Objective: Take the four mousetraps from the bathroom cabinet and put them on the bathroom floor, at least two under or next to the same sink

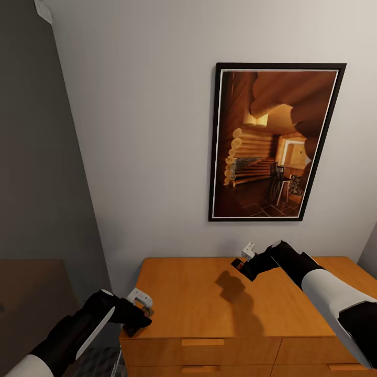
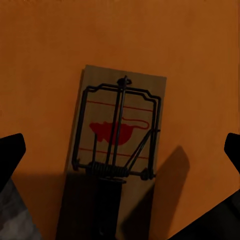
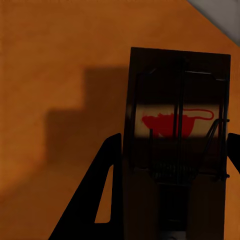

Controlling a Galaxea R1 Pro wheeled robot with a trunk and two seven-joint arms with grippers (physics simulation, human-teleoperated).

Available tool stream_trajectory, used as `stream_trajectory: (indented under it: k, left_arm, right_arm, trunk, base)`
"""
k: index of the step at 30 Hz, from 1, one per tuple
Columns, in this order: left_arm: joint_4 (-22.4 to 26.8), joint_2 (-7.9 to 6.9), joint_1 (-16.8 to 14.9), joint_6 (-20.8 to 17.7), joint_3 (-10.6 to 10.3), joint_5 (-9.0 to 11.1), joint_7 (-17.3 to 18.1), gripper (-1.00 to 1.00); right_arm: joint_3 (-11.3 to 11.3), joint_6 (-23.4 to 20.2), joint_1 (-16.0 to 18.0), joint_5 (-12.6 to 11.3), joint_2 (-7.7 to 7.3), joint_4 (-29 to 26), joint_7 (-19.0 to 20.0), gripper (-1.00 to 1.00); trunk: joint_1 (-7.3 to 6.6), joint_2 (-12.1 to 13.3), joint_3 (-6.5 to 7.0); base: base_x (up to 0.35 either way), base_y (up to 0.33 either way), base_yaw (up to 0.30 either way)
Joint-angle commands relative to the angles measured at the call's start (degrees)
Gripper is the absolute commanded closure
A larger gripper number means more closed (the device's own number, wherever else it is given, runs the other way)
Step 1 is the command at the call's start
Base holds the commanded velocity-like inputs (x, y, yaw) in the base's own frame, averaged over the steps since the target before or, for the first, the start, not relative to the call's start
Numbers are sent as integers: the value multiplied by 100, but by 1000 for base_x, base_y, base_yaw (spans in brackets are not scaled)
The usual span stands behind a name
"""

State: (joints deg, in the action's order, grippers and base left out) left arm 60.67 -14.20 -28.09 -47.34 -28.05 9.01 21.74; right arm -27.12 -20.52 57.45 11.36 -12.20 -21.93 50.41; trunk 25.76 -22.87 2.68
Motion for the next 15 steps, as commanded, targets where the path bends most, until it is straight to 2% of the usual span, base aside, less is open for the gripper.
stream_trajectory:
  k: [1,15]
  left_arm:
    - [5,-5,-4,-32,-12,57,-29,-100]
    - [6,5,-4,-30,-9,68,-30,-100]
  right_arm:
    - [5,-41,0,24,-2,-13,48,100]
    - [5,-45,1,26,-2,-13,48,100]
  trunk:
    - [3,-5,-3]
    - [3,-5,-3]
  base:
    - [0,0,0]
    - [0,0,0]
